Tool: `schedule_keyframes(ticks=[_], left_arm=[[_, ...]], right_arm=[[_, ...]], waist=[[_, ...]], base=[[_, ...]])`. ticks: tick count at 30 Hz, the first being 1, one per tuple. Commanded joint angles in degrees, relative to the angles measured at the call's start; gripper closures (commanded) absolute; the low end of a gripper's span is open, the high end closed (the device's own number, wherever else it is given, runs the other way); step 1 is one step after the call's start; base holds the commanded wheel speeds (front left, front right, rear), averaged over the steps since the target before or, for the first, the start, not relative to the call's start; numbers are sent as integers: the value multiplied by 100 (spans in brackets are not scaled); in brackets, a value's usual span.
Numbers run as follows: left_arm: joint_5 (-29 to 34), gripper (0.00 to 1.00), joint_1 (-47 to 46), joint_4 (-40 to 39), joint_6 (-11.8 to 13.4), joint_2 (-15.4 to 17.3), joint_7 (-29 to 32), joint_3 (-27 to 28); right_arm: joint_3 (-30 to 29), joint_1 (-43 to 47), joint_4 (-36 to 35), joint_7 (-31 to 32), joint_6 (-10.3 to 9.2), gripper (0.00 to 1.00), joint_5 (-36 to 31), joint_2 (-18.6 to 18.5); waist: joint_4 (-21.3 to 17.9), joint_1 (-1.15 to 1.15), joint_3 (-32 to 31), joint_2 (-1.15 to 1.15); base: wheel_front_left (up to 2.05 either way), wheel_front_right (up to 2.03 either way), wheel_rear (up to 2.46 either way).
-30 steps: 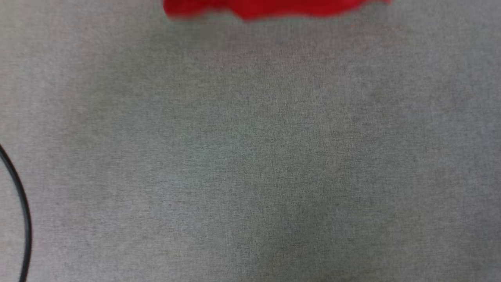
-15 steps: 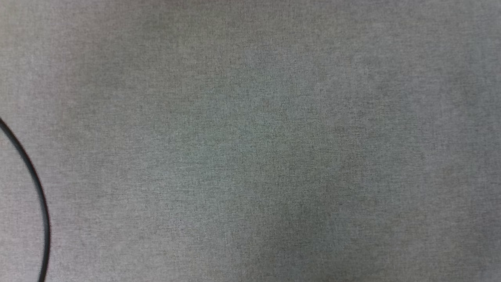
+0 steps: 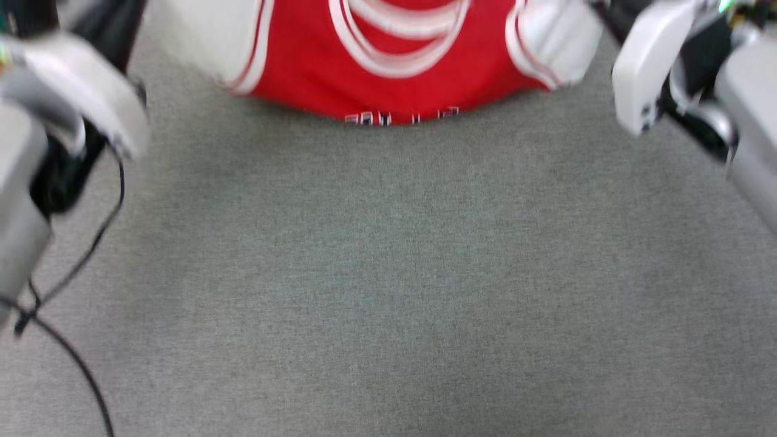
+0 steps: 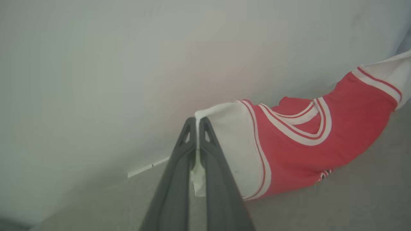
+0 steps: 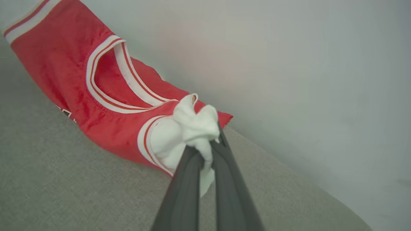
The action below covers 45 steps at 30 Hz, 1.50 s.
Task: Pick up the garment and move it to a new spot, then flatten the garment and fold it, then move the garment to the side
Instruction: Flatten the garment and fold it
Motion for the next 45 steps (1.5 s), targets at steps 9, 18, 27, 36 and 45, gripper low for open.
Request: schedule_keyframes(ticks=[9,18,27,36,45], left_arm=[[-672,100,2665,-1096,814,539,-257,-44],[-1007,100,4797,-1930,1654,867,-306,284],[-999,100,6540,-2495,2157,803,-309,909],[-773,100,7396,-2919,2348,647,-309,1311],[-469,100,7153,-3329,2435,527,-308,1429]], right_arm=[[536,1787,-572,-300,-4,100,698,-651],[607,3491,-1043,-385,-4,100,1294,-1382],[495,5072,-1784,-357,-5,100,1552,-1991],[-14,6035,-2299,177,-6,100,1624,-2340],[-1263,5483,-2850,522,-5,0,1273,-2641]], waist=[[28,0,-756,0],[-28,0,-1397,0],[-60,0,-1760,0],[29,0,-1782,0],[76,0,-1556,0]], base=[[0,0,0],[0,0,0],[0,0,0],[0,0,0],[0,0,0]])
